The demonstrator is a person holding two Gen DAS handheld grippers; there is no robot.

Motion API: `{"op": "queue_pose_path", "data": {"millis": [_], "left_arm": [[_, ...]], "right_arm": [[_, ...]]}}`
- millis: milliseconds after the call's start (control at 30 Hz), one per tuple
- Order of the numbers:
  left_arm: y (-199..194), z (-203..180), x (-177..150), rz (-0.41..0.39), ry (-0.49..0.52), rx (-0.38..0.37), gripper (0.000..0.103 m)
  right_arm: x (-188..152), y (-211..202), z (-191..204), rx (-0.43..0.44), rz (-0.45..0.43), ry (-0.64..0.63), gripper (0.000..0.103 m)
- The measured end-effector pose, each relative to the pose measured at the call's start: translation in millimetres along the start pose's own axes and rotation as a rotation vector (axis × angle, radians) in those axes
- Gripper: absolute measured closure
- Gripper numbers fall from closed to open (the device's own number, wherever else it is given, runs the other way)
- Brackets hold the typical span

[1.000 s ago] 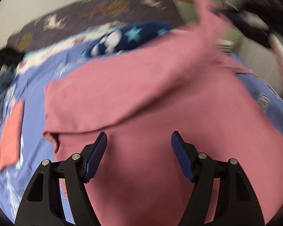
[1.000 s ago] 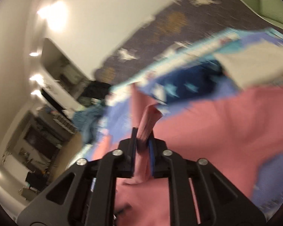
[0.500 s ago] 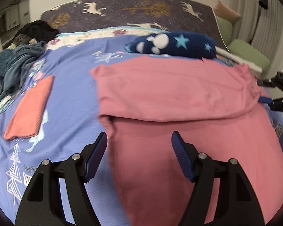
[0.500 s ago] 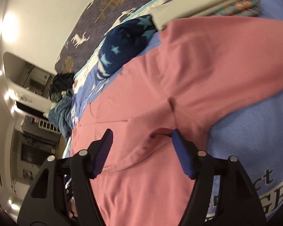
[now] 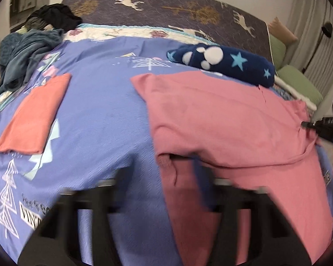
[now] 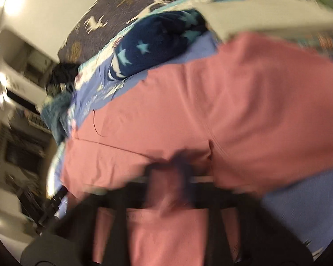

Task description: Fold small clothes

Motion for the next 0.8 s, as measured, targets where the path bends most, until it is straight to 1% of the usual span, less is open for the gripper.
{"op": "queue_pose_path", "data": {"millis": [67,133,167,200,233,300,333,367,433,467,500,533,600,667,733,800], "left_arm": [[0.9,7.7,1.4,-0.003,-0.025,0.027,0.095],[-6.9,19.4,1.3,-0.029,-0.081,0.015,0.095],[-9.2,22.1,-0.8,-0.034,-0.092,0.009,0.095],[-11.2,24.2,-4.3,-0.039,-0.096,0.005,0.095],[-11.2,24.2,-7.9,-0.035,-0.092,0.006,0.095],[-10.7,24.0,-12.1,-0.031,-0.091,0.010,0.095],[-12.3,24.4,-12.3,-0.034,-0.095,0.008,0.095],[-14.4,24.1,-11.9,-0.040,-0.097,0.005,0.094],[-21.6,22.8,-11.7,-0.054,-0.092,-0.001,0.093],[-23.7,21.6,-11.8,-0.055,-0.087,-0.005,0.092],[-28.1,20.3,-11.1,-0.058,-0.082,-0.015,0.089],[-31.9,19.4,-9.3,-0.064,-0.084,-0.033,0.086],[-41.3,17.1,-1.4,-0.094,-0.098,-0.084,0.072],[-49.7,19.1,11.7,-0.133,-0.122,-0.109,0.059],[-45.9,18.4,25.8,-0.133,-0.119,-0.114,0.058],[-29.8,18.7,42.1,-0.100,-0.115,-0.115,0.057]], "right_arm": [[11.4,-32.4,24.9,0.097,-0.128,-0.037,0.101],[18.1,-64.2,40.3,0.159,-0.246,-0.076,0.102],[19.9,-77.6,43.2,0.165,-0.295,-0.094,0.102],[21.0,-83.0,39.7,0.139,-0.319,-0.096,0.102],[22.0,-78.2,32.0,0.093,-0.302,-0.088,0.101],[19.9,-60.5,7.7,-0.026,-0.227,-0.049,0.080],[15.6,-50.6,-11.3,-0.088,-0.194,-0.005,0.079],[12.0,-45.3,-21.2,-0.084,-0.176,0.023,0.079],[6.8,-38.4,-26.6,-0.024,-0.143,0.039,0.078],[3.2,-34.3,-24.8,0.007,-0.114,0.029,0.068],[0.0,-31.8,-22.7,0.018,-0.095,0.015,0.053],[-2.2,-27.4,-18.4,0.007,-0.071,-0.017,0.049],[-6.3,-22.8,-12.6,-0.021,-0.045,-0.076,0.048],[-10.3,-16.2,-7.5,-0.042,-0.015,-0.126,0.042],[-14.2,-12.4,-4.7,-0.051,-0.004,-0.147,0.042],[-16.1,-9.4,-3.4,-0.058,0.002,-0.155,0.042]]}}
Point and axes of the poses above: each gripper's, at about its wrist camera, not at the fingertips, and y roughly the way its jaws point, z to its left, x to its top, the point moved 7 cm from there along y, roughly the way its jaws point, and after that the axes turned 3 degrees about z, right-handed, at the moved point
